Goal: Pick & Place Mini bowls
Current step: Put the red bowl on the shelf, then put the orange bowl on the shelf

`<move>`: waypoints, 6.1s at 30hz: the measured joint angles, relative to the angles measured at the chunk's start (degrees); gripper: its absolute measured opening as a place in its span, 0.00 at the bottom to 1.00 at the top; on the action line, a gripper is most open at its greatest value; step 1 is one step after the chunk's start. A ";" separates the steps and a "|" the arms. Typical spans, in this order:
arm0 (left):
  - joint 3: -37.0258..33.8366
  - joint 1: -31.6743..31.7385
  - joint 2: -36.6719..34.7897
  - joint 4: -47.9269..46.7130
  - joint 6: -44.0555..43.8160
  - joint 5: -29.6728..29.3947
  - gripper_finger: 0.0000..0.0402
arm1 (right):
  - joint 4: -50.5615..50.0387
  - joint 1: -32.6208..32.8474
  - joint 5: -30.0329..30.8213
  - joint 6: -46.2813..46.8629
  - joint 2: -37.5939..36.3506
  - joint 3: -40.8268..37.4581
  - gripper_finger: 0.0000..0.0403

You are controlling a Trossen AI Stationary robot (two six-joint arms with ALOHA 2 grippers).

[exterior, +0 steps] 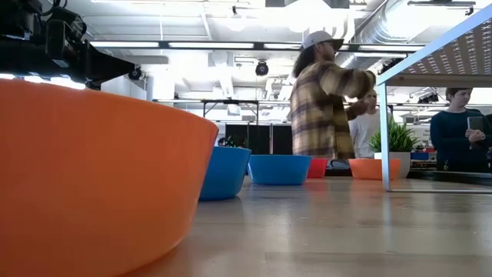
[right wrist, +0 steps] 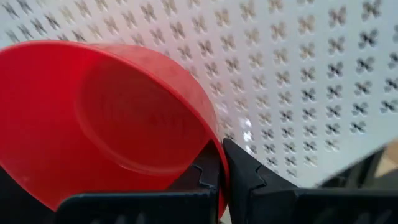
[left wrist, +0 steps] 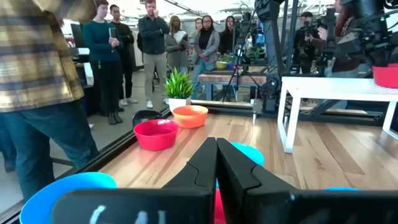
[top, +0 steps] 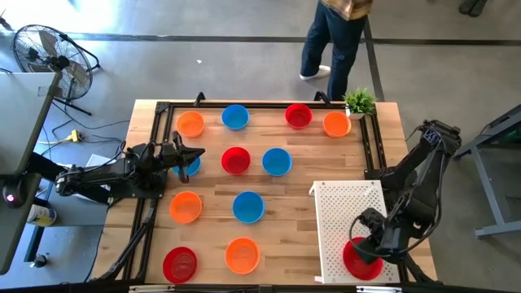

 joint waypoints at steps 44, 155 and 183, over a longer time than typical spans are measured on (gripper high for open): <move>0.00 -0.01 -0.01 0.00 -0.04 -0.27 0.00 | 5.23 1.29 -1.64 0.75 1.43 -0.19 0.08; 0.00 -0.01 3.78 -2.99 -6.08 -2.61 0.00 | 34.19 -94.40 28.92 -88.27 -0.84 -27.22 0.51; 0.00 -0.02 3.78 -2.97 -6.05 -2.59 0.00 | 37.54 -96.76 20.96 -100.03 9.32 -26.61 0.05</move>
